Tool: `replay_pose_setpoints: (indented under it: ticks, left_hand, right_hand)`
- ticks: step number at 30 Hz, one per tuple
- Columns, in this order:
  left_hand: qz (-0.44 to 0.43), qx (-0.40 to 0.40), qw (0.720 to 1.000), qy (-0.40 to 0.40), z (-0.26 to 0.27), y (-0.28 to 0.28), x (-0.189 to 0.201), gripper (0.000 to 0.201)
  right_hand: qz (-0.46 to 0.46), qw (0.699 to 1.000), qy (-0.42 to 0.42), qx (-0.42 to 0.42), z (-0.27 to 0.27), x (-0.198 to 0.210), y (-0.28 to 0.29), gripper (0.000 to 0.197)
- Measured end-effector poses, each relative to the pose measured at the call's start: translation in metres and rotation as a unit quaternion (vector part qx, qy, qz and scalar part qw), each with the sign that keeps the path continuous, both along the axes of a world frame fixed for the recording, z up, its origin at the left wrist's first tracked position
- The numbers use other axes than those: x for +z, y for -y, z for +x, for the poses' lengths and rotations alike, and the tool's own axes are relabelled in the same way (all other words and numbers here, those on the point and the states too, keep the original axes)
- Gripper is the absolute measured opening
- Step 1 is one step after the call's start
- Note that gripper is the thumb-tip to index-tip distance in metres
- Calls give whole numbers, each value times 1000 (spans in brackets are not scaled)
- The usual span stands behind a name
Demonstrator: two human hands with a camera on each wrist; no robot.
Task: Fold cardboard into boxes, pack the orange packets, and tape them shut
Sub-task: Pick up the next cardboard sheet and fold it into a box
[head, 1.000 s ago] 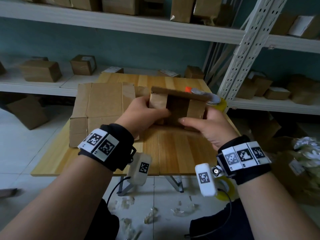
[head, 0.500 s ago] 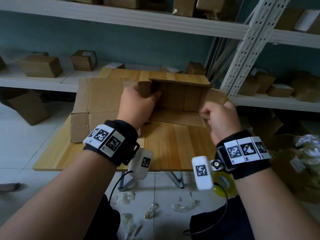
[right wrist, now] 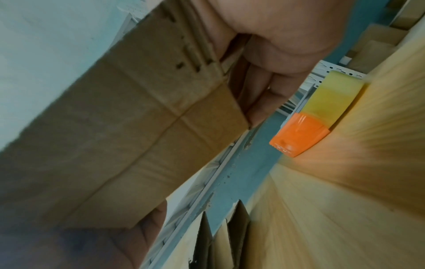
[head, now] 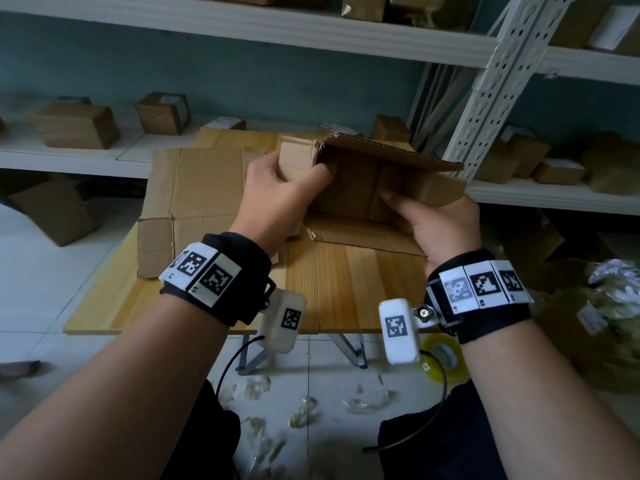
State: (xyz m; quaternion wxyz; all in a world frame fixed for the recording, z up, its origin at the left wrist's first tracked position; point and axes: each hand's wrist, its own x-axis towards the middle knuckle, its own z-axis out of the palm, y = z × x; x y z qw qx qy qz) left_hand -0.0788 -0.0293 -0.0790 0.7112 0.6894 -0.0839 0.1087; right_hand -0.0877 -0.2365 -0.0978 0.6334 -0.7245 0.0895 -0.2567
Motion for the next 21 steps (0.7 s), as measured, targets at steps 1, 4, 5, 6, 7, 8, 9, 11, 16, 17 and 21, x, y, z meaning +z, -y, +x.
replay_pose_setpoints:
  ticks: [1, 4, 5, 6, 7, 8, 9, 11, 16, 17, 21]
  left_hand:
    - [0, -6, 1000, -1, -1, 0, 0, 10]
    - [40, -12, 999, -21, -1, 1, -1, 20]
    - [53, -9, 998, -34, -1, 2, -2, 21]
    - [57, -4, 997, -49, -1, 4, -3, 20]
    - [52, 1, 997, -65, -1, 5, -4, 18]
    - [42, 6, 996, -80, 0, 7, -6, 16]
    - [33, 15, 995, -93, 0, 8, -6, 15]
    - [28, 39, 994, -101, -1, 8, -6, 14]
    - [25, 68, 994, -80, -2, 9, -3, 11]
    - [22, 71, 994, -75, -1, 9, -2, 11]
    - [9, 77, 995, -62, -1, 8, -1, 11]
  right_hand:
    - [-9, 1000, -3, 1, 0, 0, 1, 35]
    - [-36, 999, -6, -11, 4, -1, 5, 29]
    - [-40, 999, -9, -15, 5, -1, 7, 28]
    - [-42, 999, -14, -21, 6, -1, 7, 29]
    - [-47, 998, -17, -23, 7, -2, 7, 31]
    - [-55, 998, -18, -24, 8, -3, 7, 34]
    - [-60, 998, -21, -26, 9, -4, 6, 35]
    - [-68, 997, -24, -27, 10, -6, 4, 34]
    - [-78, 996, 1, -38, 6, -4, -1, 37]
    - [-75, 997, 6, -35, 5, -4, 0, 35]
    - [-56, 998, 26, 7, -2, -2, 1, 26]
